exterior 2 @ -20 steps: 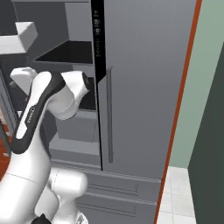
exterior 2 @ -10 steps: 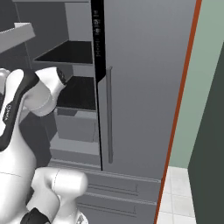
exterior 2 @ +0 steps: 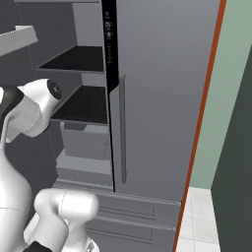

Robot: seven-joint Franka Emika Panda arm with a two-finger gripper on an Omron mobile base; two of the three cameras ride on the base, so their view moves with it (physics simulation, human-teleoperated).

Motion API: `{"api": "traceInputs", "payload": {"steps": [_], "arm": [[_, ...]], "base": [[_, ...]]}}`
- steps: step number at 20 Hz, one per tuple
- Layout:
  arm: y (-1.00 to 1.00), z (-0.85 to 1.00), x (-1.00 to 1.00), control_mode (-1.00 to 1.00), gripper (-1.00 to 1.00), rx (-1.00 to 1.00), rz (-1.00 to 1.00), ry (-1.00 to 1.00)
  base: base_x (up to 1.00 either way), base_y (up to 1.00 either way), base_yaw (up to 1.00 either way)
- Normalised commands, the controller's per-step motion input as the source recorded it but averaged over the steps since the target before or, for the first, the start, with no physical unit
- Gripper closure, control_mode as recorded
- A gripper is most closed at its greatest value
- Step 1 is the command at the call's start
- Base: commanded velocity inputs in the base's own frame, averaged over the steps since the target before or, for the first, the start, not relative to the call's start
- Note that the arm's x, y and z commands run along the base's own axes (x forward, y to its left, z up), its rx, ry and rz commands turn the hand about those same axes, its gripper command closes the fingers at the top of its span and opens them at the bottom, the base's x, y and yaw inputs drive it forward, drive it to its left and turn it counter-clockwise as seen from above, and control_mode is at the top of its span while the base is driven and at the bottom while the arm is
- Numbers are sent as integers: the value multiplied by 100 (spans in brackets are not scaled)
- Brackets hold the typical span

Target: Retrieve the sausage and cheese from the fridge and place them on the cutting board on the counter.

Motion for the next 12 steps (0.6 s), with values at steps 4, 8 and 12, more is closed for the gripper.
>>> {"api": "traceInputs", "payload": {"steps": [4, 8, 12], "arm": [[-19, -4, 0, -100, -100, 0, 0, -8], [-56, 4, -5, -100, -100, 4, 0, -7], [-65, 6, -6, -100, -100, 8, -7, 0]], "base": [[0, 0, 0], [0, 0, 0], [0, 0, 0]]}}
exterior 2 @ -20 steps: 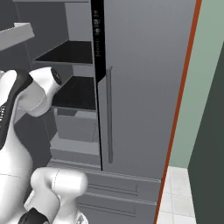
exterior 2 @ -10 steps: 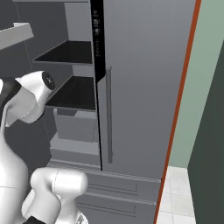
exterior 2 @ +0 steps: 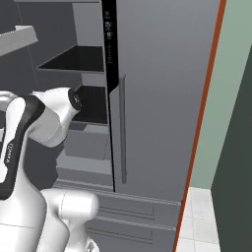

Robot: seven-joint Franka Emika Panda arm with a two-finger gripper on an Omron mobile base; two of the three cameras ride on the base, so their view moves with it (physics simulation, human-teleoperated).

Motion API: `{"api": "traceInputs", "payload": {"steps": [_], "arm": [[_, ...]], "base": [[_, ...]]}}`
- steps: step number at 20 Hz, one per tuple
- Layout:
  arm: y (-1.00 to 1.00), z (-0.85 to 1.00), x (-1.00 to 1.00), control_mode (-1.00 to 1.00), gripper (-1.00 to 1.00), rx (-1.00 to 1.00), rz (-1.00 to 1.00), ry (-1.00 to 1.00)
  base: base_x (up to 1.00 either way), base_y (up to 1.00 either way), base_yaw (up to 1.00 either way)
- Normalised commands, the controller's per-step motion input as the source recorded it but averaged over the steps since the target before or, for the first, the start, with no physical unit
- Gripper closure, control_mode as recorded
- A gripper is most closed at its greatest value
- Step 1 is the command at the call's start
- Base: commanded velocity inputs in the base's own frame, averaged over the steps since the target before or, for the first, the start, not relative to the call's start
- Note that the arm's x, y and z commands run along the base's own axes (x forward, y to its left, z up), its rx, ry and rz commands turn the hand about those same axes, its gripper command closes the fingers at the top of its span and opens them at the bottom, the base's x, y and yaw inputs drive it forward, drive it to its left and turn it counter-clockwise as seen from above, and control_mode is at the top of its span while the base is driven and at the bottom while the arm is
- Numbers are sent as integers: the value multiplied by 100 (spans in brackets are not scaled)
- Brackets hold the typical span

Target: Retrieve the sausage and cheese from the fridge and place them on the cutting board on the counter.

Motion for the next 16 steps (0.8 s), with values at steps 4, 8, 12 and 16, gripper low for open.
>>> {"api": "traceInputs", "payload": {"steps": [4, 8, 12, 16], "arm": [[-56, 0, -14, -100, -100, 1, -11, -8], [-36, 0, -20, -100, -100, 0, -15, -14], [-32, 0, -20, -100, -100, -1, -13, -25], [-36, -2, -19, -100, -100, -1, -13, -25]], "base": [[0, 0, 0], [0, 0, 0], [0, 0, 0], [0, 0, 0]]}}
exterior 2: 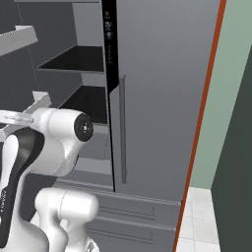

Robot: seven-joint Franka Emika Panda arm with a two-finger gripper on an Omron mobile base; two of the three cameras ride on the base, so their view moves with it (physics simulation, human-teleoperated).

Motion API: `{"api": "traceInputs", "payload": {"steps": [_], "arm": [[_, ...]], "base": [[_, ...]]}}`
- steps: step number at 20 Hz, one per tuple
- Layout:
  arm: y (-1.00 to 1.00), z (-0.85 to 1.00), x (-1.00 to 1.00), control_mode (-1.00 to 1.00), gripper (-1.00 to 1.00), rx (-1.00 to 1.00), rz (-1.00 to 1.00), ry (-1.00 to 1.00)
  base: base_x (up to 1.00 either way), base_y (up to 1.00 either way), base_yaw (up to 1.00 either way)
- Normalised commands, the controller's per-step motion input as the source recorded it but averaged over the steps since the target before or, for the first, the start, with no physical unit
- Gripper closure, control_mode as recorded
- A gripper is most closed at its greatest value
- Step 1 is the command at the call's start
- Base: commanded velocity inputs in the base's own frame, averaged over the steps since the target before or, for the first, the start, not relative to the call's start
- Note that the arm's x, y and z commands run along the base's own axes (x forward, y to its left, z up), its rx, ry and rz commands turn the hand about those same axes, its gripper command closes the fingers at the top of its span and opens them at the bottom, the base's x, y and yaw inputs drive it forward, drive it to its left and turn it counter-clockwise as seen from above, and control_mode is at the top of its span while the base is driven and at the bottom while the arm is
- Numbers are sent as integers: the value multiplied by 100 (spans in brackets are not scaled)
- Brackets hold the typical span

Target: Retrieve the sausage and cheese from the fridge and place them on the cutting board on the counter.

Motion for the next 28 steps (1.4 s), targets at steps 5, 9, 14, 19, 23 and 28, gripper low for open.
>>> {"api": "traceInputs", "payload": {"steps": [5, 9, 14, 19, 23, 28], "arm": [[-40, -1, -13, -100, -100, 0, -13, -19], [-52, -3, -3, -100, -100, -5, -29, -11], [-54, -5, 0, -100, -100, -4, -38, 5], [-53, -5, 4, -100, -100, -4, -42, 16], [-35, -8, 24, -100, -100, -15, -38, 22], [-42, -3, 27, -100, -100, -16, -9, 19]], "base": [[0, 0, 0], [0, 0, 0], [0, 0, 0], [0, 0, 0], [0, 0, 0], [0, 0, 0]]}}
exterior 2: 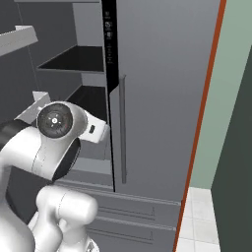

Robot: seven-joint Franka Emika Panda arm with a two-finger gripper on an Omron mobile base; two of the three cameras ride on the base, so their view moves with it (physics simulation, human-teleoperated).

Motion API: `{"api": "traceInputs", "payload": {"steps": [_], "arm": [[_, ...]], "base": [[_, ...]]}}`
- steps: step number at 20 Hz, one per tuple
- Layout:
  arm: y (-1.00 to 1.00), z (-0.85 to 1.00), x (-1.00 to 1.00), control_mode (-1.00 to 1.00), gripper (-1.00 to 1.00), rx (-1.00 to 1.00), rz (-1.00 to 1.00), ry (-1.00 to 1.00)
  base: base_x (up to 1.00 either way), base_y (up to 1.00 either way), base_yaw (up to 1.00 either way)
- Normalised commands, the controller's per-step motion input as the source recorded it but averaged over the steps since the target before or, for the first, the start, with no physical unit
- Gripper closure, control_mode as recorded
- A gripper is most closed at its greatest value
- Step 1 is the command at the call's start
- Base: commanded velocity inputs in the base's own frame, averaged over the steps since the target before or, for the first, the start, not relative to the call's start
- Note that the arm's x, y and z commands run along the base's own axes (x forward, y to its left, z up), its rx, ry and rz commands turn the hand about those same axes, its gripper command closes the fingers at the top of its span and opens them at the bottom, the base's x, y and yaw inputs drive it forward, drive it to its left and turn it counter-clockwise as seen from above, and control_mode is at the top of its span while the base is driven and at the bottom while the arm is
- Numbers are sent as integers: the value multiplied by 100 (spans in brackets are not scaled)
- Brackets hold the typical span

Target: Retrieve the sausage and cheese from the fridge and place them on the cutting board on the counter.

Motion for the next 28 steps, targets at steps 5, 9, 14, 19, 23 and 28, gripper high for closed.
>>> {"api": "traceInputs", "payload": {"steps": [5, 9, 14, 19, 23, 28], "arm": [[-43, -5, 26, -100, -100, -13, 0, 13], [-25, -17, 28, -100, -100, -12, 3, 4], [-5, -26, 44, -100, -100, -5, 0, -5], [-13, -13, 46, -100, -100, 0, 0, 0], [-16, -15, 50, -100, -100, 0, 0, 4], [-15, -15, 48, -100, -100, 0, 0, 7]], "base": [[0, 0, 0], [0, 0, 0], [0, 0, 0], [0, 0, 0], [0, 0, 0], [0, 0, 0]]}}
